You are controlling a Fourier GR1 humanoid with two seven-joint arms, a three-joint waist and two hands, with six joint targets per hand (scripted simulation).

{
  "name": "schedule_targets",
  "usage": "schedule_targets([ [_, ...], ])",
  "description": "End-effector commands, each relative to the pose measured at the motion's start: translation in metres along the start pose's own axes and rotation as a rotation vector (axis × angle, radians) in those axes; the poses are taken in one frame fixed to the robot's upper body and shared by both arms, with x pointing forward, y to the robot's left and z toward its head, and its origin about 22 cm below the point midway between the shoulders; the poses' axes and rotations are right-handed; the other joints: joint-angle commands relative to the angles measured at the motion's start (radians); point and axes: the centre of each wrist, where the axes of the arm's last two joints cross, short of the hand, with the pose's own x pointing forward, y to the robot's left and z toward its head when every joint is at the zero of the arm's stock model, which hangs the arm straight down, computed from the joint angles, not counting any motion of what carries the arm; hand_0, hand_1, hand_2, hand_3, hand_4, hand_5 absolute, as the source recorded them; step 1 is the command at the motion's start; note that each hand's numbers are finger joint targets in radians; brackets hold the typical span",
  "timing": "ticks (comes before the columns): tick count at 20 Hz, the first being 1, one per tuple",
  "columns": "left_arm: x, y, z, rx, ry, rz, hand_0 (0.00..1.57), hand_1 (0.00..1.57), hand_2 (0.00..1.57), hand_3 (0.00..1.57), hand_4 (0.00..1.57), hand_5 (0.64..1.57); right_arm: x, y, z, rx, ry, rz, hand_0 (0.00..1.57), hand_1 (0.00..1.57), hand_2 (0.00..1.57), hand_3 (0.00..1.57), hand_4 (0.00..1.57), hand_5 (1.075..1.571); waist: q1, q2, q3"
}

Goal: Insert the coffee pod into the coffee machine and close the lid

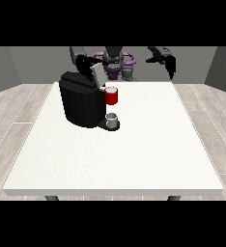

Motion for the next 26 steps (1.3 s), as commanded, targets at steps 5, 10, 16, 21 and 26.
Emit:
schedule_targets([
  [5,-0.017,0.008,0.003,0.028,0.011,0.027,0.0,0.0,0.0,0.0,0.17,1.571,0.025,0.042,-0.013,0.11,-0.002,0.077,0.0,0.0,0.0,0.0,0.06,1.571,-0.007,-0.012,-0.0008],
  [10,0.002,-0.026,-0.002,-0.091,-0.063,0.0,0.0,0.0,0.0,0.0,0.12,1.571,0.014,0.024,-0.011,0.043,-0.033,0.115,0.0,0.0,0.0,0.0,0.12,1.571,0.077,-0.001,0.0],
  [16,-0.001,-0.047,-0.002,-0.108,-0.121,0.019,0.0,0.0,0.0,0.0,0.14,1.571,0.036,0.027,-0.017,0.051,-0.068,0.079,0.0,0.0,0.0,0.0,0.12,1.571,0.076,0.0,-0.0004],
  [21,-0.008,-0.05,0.004,-0.115,-0.099,0.049,0.0,0.0,0.0,0.0,0.19,1.571,0.029,0.037,-0.005,0.108,-0.106,0.029,0.0,0.0,0.0,0.0,0.18,1.571,0.069,-0.047,0.0002],
  [26,-0.031,-0.027,0.025,-0.013,0.029,0.064,0.0,0.0,0.0,0.0,0.19,1.571,-0.03,0.08,0.055,0.138,-0.055,-0.183,0.0,0.0,0.0,0.0,0.29,1.571,-0.03,-0.164,0.0003],
])
